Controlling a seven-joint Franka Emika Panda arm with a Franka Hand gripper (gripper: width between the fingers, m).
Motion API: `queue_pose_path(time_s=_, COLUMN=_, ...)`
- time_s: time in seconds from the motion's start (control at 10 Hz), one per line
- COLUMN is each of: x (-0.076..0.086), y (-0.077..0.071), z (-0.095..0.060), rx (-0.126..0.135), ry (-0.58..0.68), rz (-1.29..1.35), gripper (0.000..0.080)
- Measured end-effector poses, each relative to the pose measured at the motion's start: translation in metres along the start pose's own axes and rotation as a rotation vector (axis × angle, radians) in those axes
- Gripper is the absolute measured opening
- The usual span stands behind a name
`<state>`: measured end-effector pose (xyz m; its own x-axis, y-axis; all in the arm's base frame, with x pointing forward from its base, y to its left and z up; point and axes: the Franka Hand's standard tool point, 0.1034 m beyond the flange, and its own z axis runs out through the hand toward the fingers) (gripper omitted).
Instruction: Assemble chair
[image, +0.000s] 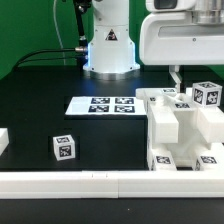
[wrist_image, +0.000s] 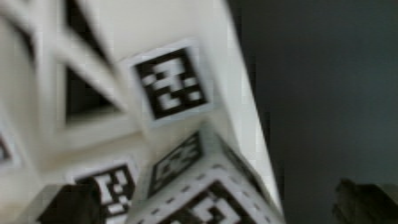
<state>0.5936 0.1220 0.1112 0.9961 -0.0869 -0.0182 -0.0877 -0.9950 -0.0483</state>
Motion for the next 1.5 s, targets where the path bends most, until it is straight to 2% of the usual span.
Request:
queue_pose_path(time_s=0.1, x=0.0002, y=0.0016, z=0.0027, rx=-0.011, ry=-0.014, rz=-0.126, gripper=0.0649)
queue_pose_path(time_s=0.2, x=0.0029, y=0.0042, z=0.0018, rx=-0.009, ry=-0.012, rz=-0.194, gripper=0.0649)
queue_pose_path(time_s=0.3, x=0.0028, y=0.0044, z=0.0021, rx=-0.009, ry=-0.011, rz=-0.162, gripper=0.0649)
queue_pose_path(time_s=0.5, x=0.0028, y=0.0047, z=0.0022, rx=-0.009, ry=-0.011, rz=-0.143, gripper=0.0389)
queue_pose_path(time_s=0.6, x=0.0027, y=0.0043, z=0.0022, rx=-0.009, ry=-0.011, rz=-0.063, gripper=0.0389)
queue_pose_path(time_s=0.7, x=0.0027, y=0.0041, z=0.0022, rx=-0.009, ry=-0.011, rz=0.011, gripper=0.0263)
queue_pose_path(time_s=0.8, x=0.0027, y=0.0042, z=0.0026, rx=-0.009, ry=-0.01, rz=0.053, gripper=0.0263)
queue_pose_path(time_s=1.2, x=0.0042, y=0.0031, z=0.0033, rx=0.0, ry=0.02, rz=0.603, gripper=0.0263)
queue_pose_path(time_s=1.5, x=0.0042, y=0.0037, z=0.0038, rx=0.022, ry=0.009, rz=1.015, gripper=0.0265)
